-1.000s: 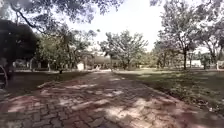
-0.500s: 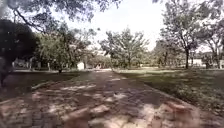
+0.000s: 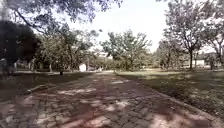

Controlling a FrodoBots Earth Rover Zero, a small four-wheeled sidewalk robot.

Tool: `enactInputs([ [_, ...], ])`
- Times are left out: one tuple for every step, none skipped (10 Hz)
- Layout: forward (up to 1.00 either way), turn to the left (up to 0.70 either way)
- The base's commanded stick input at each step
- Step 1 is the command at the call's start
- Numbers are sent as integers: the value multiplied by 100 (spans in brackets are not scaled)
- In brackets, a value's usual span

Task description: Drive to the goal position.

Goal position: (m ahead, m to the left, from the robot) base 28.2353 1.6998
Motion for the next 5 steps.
enactInputs([
  [70, 20],
  [70, 33],
  [70, 16],
  [70, 0],
  [70, 0],
])
